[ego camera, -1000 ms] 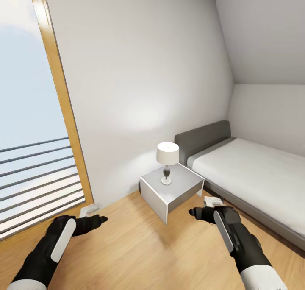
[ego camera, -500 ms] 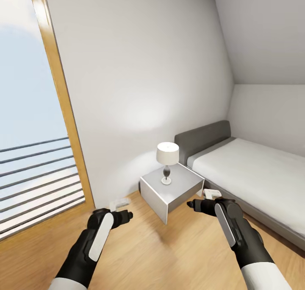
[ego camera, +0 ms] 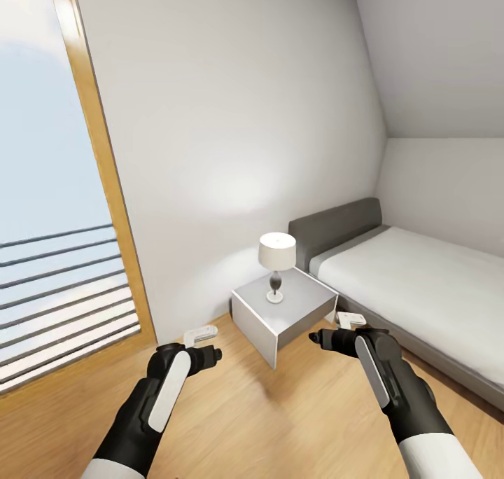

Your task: Attach the digital camera to the camera tripod in the bedroom.

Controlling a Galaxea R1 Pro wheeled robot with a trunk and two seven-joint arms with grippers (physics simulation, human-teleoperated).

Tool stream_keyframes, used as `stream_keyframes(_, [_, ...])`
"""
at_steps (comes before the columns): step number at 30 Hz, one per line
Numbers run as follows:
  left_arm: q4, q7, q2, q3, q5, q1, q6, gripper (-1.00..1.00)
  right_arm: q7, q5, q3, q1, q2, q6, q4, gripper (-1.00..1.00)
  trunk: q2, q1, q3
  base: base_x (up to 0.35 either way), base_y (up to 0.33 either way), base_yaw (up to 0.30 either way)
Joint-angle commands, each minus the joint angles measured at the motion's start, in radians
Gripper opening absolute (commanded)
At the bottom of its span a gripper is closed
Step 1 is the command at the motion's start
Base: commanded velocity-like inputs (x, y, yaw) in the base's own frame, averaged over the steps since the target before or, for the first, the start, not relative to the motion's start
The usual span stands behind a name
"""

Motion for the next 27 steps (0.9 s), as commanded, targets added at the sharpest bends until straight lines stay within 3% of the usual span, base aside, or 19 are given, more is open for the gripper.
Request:
stream_keyframes(1, [-0.002,0.01,0.0,-0.001,0.012,-0.001,0.003,1.0,0.004,0.001,0.0,-0.001,-0.001,0.004,-0.001,1.0,-0.008,0.004,-0.004,0.0,0.0,0.0])
stream_keyframes(17, [-0.007,0.01,0.005,0.004,0.03,-0.001,0.008,1.0,0.005,-0.004,-0.001,-0.001,-0.002,0.007,-0.007,1.0,-0.12,0.065,-0.054,0.0,0.0,0.0])
stream_keyframes(23, [-0.007,0.01,0.005,0.007,0.071,-0.001,0.008,1.0,0.005,-0.004,0.0,0.0,0.0,0.009,-0.015,1.0,-0.162,0.088,-0.073,0.0,0.0,0.0])
stream_keyframes(25, [-0.005,0.01,0.007,0.006,0.113,-0.001,0.009,1.0,0.005,-0.004,-0.003,-0.001,-0.001,0.009,-0.015,1.0,-0.176,0.096,-0.08,0.0,0.0,0.0])
stream_keyframes(27, [-0.004,0.01,0.008,0.006,0.115,-0.001,0.008,1.0,0.005,-0.001,-0.005,-0.001,-0.001,0.009,-0.016,1.0,-0.19,0.104,-0.086,0.0,0.0,0.0])
